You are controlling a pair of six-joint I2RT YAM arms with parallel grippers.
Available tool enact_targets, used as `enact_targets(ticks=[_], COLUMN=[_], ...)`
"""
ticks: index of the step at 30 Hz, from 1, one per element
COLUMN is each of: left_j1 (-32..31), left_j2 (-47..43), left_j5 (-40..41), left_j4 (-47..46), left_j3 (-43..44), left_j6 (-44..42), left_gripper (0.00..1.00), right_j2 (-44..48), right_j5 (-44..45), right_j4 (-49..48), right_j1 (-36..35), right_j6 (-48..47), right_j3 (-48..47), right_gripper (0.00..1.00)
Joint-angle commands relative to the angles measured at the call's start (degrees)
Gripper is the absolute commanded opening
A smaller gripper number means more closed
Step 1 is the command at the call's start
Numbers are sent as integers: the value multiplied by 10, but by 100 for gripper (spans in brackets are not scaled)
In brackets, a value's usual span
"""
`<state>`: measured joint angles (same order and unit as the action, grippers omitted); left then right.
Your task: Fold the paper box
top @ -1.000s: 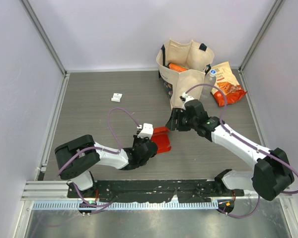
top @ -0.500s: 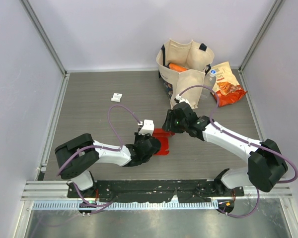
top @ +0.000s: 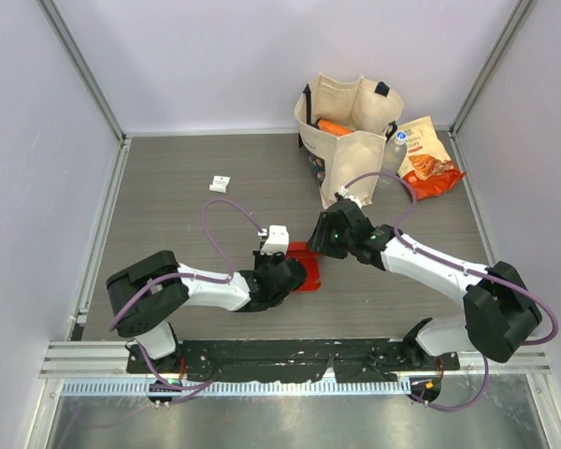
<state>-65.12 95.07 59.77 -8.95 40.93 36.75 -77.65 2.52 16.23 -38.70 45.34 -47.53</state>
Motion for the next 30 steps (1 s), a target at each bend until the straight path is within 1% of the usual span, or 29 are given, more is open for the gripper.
enact_targets(ticks=[1, 4, 5, 7, 11, 12, 14, 15, 17, 18, 20, 23, 24, 26, 28, 29, 30], left_j1=[3, 3, 3, 3, 3, 3, 3, 3, 3, 3, 3, 3, 3, 3, 3, 3, 3], left_j2=[-5, -7, -8, -9, -16, -17, -18, -19, -21, -22, -24, -26, -26, -27, -29, -30, -32], left_j5=[16, 14, 12, 6, -3, -4, -8, -11, -15, -16, -18, -20, -21, -23, -25, -25, -24], left_j4=[20, 17, 16, 11, 3, 3, 3, 3, 3, 3, 5, 6, 8, 10, 10, 9, 10], left_j3=[8, 5, 4, -1, -8, -7, -8, -7, -7, -8, -8, -10, -9, -8, -8, -10, -10], left_j6=[15, 17, 17, 18, 19, 19, 19, 20, 22, 23, 26, 27, 26, 27, 28, 28, 28], left_gripper=[0, 0, 0, 0, 0, 0, 0, 0, 0, 0, 0, 0, 0, 0, 0, 0, 0], right_j2=[2, 12, 15, 29, 32, 35, 30, 28, 25, 25, 27, 23, 22, 20, 14, 12, 11], right_j5=[-18, -69, -74, -88, -134, -140, -157, -174, -178, -180, -182, -195, -197, -202, -207, -209, -211], right_j4=[-64, -115, -130, -190, -254, -291, -321, -344, -348, -365, -385, -421, -436, -458, -479, -480, -490], right_j1=[11, 31, 38, 45, 64, 71, 78, 80, 81, 81, 85, 90, 91, 94, 97, 98, 101], right_j6=[33, 58, 65, 85, 111, 120, 138, 142, 142, 146, 154, 164, 170, 173, 173, 169, 164], right_j3=[16, 41, 56, 77, 116, 125, 140, 144, 145, 149, 165, 180, 185, 198, 204, 205, 207], right_gripper=[48, 48, 48, 47, 47, 47, 45, 42, 39, 36, 33, 23, 17, 13, 3, 0, 0])
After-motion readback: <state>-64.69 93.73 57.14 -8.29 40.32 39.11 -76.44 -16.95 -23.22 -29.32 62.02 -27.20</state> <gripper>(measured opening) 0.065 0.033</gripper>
